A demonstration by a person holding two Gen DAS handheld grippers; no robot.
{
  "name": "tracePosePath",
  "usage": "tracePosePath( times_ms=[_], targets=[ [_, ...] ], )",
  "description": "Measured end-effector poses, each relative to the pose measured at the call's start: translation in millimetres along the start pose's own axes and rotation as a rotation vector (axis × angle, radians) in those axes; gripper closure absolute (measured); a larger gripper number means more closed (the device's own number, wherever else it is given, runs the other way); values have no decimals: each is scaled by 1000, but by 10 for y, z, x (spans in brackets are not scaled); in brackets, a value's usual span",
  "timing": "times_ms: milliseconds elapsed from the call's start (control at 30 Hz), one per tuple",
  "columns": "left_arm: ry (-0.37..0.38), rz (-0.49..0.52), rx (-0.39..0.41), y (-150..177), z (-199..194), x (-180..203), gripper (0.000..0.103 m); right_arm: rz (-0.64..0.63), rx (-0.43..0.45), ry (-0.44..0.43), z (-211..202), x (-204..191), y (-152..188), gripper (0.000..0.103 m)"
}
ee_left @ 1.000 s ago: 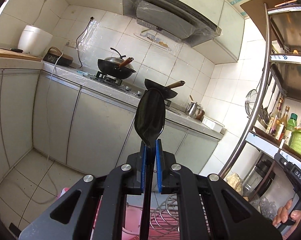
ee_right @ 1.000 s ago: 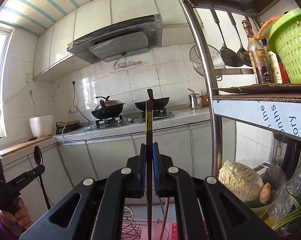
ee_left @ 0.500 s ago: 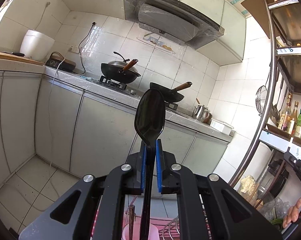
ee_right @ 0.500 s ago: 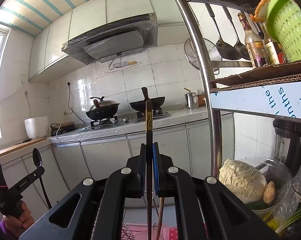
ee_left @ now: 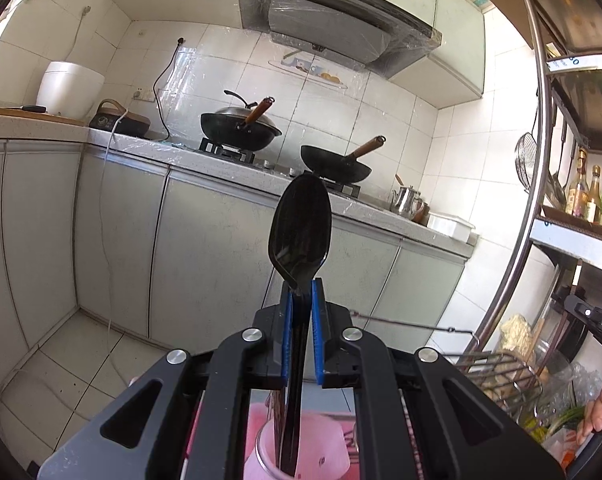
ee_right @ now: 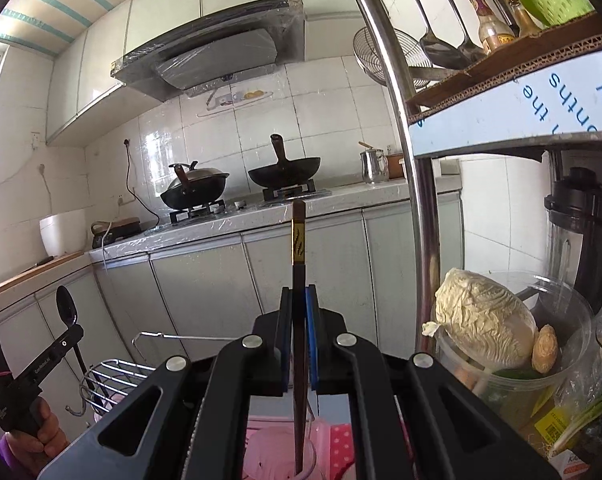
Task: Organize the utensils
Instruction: 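Carry the spoon and the dark chopstick over the pink cup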
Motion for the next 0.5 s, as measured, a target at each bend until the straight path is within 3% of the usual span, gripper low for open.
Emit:
tracePosePath(
  times_ms=[400,500],
  targets=[
    [-32,-43,-178,450,-18,-209,95,48,-177,-11,77,15,605,97],
    [-48,-67,-236,538,24,-266,95,53,-183,-8,68,9,642,97]
  ],
)
Point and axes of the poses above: each gripper's, at about its wrist camera, not at the fingertips, and z roughly the way its jaws point, x to its right, y to its underside, the point moved 8 cm from there along z, roughly the way its jaws point, and after that the axes turned 7 degrees about -z, right-handed, at the moved point
